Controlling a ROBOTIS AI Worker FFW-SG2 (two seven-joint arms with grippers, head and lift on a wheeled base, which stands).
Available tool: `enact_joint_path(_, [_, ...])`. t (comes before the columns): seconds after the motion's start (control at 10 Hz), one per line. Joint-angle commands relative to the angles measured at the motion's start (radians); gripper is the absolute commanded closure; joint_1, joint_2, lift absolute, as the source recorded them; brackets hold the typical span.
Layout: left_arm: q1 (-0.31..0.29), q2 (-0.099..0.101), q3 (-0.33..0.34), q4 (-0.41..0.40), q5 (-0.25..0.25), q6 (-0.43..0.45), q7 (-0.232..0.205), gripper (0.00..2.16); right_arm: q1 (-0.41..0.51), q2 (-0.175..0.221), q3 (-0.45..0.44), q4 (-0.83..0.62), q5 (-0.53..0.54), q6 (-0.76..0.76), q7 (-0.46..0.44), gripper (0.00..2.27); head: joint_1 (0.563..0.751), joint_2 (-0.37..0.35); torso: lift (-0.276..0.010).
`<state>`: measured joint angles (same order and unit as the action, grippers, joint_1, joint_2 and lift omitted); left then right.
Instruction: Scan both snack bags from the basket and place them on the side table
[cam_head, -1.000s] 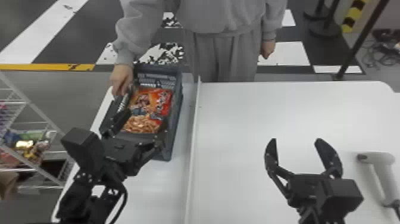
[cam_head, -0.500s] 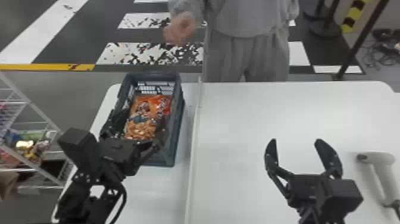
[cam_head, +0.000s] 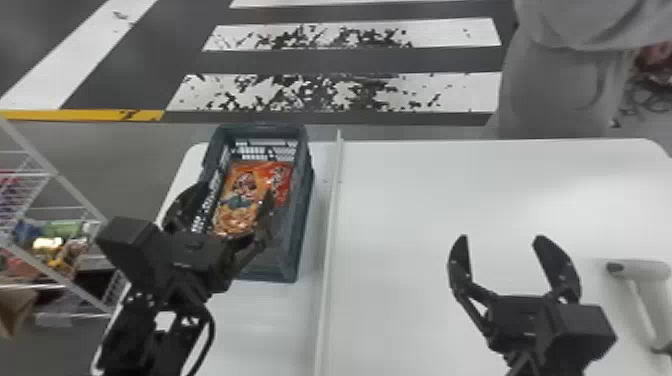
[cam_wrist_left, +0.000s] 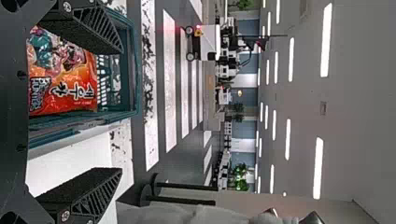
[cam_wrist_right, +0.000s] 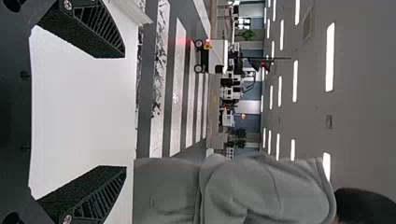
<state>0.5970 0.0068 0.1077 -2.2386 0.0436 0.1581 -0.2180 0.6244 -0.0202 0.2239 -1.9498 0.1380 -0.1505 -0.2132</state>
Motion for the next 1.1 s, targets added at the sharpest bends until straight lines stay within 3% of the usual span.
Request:
enact_joint_path(0.0, [-0.016, 0.002, 0.021, 0.001, 0.018, 0.001, -0.003, 0.1, 0.001, -0.001, 0.002, -0.001, 0.0, -0.001, 0.0, 0.07, 0.695, 0.126, -0.075])
enact_joint_path(0.2, [-0.051, 0.002, 0.046, 0.007, 0.022, 0.028, -0.006, 0.11, 0.005, -0.001, 0.003, -0.003, 0.0, -0.001, 0.0, 0.07, 0.695, 0.142, -0.075])
enact_joint_path(0.7, [-0.266, 0.004, 0.089, 0.116, 0.004, 0.372, -0.007, 0.12, 0.029, 0.005, 0.002, -0.004, 0.012, -0.028, 0.0, 0.07, 0.695, 0.182, -0.075])
enact_joint_path(0.9, [-0.385, 0.022, 0.093, 0.203, 0.001, 0.562, -0.043, 0.12, 0.046, 0.016, 0.002, -0.003, 0.025, -0.053, -0.009, 0.07, 0.695, 0.185, -0.075])
enact_joint_path(1.0, [-0.436, 0.025, 0.092, 0.249, 0.001, 0.608, -0.058, 0.11, 0.055, 0.021, 0.003, -0.003, 0.035, -0.071, -0.015, 0.07, 0.695, 0.183, -0.075])
